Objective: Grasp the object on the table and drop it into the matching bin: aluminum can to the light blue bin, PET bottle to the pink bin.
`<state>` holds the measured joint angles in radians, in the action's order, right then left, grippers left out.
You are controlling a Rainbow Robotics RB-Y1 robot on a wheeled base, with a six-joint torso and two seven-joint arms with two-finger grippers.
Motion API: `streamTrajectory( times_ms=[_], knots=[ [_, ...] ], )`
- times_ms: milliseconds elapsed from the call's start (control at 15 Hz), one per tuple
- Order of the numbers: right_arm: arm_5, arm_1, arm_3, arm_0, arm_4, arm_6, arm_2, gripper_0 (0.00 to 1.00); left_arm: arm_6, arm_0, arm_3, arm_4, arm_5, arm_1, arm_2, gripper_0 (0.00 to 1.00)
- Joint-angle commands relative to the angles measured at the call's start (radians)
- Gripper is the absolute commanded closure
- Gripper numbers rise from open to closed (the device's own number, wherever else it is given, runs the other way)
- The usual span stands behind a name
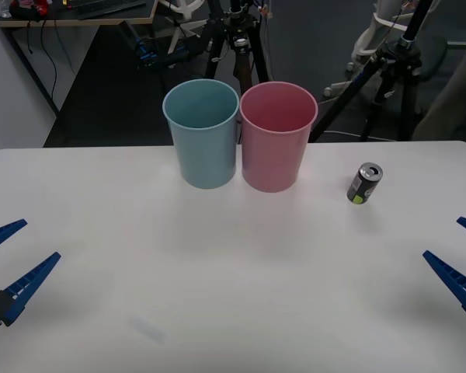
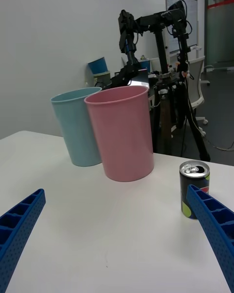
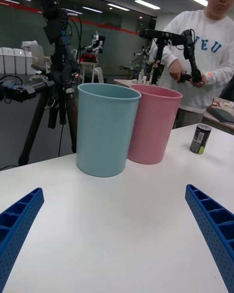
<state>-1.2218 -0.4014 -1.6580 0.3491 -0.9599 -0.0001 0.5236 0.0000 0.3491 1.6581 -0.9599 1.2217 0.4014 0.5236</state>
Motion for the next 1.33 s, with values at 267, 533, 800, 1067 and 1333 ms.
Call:
streamTrajectory(
  times_ms=[267,533,800,1067,1333],
  knots=[
    [0.002,0.021,0.007,0.01,-0.005,0.0,0.001,0.0,0.0,0.0,0.0,0.0,0.0,0.0,0.0,0.0],
    [0.103,0.032,-0.023,0.013,-0.077,0.014,-0.037,0.0,0.0,0.0,0.0,0.0,0.0,0.0,0.0,0.0],
    [0.254,0.032,-0.023,0.004,-0.141,0.086,-0.103,0.0,0.0,0.0,0.0,0.0,0.0,0.0,0.0,0.0],
    [0.45,0.033,-0.023,-0.007,-0.141,0.164,-0.198,0.0,0.0,0.0,0.0,0.0,0.0,0.0,0.0,0.0],
    [0.636,0.033,-0.023,-0.042,-0.141,0.169,-0.297,0.0,0.0,0.0,0.0,0.0,0.0,0.0,0.0,0.0]
  ],
)
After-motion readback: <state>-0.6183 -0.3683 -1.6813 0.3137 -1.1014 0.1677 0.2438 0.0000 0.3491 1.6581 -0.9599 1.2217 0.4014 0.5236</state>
